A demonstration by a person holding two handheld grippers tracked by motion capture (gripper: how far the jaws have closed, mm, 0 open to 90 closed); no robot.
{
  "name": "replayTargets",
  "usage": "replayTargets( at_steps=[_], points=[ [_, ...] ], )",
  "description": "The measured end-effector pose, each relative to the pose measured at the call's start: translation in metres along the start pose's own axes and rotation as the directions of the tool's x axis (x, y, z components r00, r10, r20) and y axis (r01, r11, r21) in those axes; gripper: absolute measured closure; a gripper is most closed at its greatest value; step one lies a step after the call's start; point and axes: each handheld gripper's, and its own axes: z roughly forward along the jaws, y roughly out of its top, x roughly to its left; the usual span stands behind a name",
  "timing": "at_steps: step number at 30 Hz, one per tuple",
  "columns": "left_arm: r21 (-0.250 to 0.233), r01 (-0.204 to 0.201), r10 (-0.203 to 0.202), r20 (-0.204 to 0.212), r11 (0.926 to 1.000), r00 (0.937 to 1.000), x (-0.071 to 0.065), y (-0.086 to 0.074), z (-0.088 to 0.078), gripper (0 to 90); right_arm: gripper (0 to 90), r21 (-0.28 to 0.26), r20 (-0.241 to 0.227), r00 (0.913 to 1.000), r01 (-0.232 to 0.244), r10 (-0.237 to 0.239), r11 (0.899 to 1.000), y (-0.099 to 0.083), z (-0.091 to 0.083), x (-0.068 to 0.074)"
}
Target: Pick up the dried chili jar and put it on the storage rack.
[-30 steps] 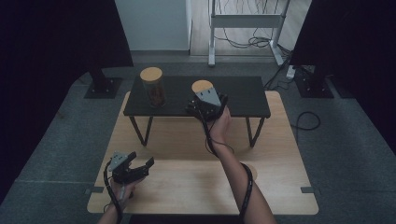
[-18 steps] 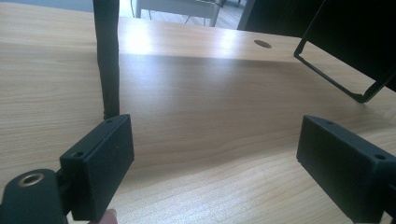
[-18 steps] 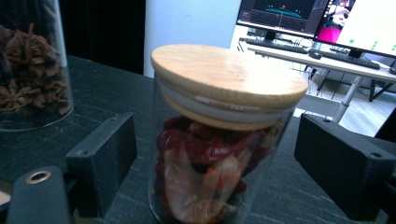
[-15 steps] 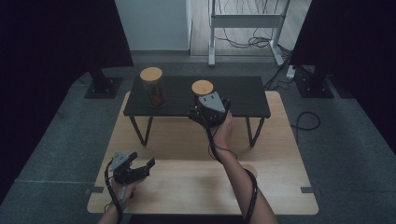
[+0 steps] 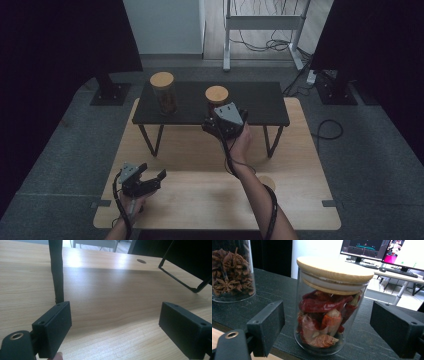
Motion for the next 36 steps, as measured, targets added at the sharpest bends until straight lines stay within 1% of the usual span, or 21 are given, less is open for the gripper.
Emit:
replayTargets(
  at_steps=[4, 10, 15, 23, 26, 32, 33, 36],
  points=[
    [-0.002, -0.002, 0.002, -0.003, 1.0000, 1.0000, -0.001, 0.000, 0.000, 10.6, 11.8, -0.004, 0.002, 1.0000, -0.008, 0.008, 1.000, -0.004, -0.003, 0.000],
    [0.006, -0.011, 0.011, 0.002, 0.9999, 0.9999, -0.003, 0.000, 0.002, 10.5, 11.5, -0.011, -0.008, 0.9999, -0.011, 0.011, 1.000, -0.010, -0.009, -0.003],
    [0.007, -0.009, 0.009, -0.004, 0.9999, 1.0000, -0.006, -0.001, 0.002, 9.2, 11.4, -0.017, -0.012, 0.9998, -0.017, 0.016, 1.000, -0.015, -0.016, -0.005],
    [0.009, -0.022, 0.022, 0.004, 0.9997, 0.9998, -0.010, -0.001, 0.003, 9.4, 11.3, -0.033, -0.014, 0.9998, -0.013, 0.013, 0.999, -0.028, -0.032, -0.002],
    [0.012, -0.029, 0.029, 0.007, 0.9995, 0.9995, -0.012, -0.001, 0.003, 9.4, 11.3, -0.039, -0.020, 0.9996, -0.021, 0.020, 0.999, -0.033, -0.037, -0.003],
    [0.014, -0.029, 0.029, 0.006, 0.9995, 0.9996, -0.012, -0.001, 0.003, 9.3, 10.7, -0.047, -0.020, 0.9996, -0.020, 0.019, 0.999, -0.043, -0.050, -0.002],
    [0.014, -0.028, 0.027, 0.006, 0.9995, 0.9996, -0.012, -0.001, 0.003, 9.4, 10.8, -0.050, -0.015, 0.9997, -0.019, 0.018, 0.999, -0.045, -0.053, -0.002],
    [0.014, -0.028, 0.028, 0.006, 0.9995, 0.9996, -0.012, -0.001, 0.003, 9.4, 10.8, -0.066, -0.011, 0.9994, -0.034, 0.033, 0.997, -0.053, -0.063, -0.004]
  ],
)
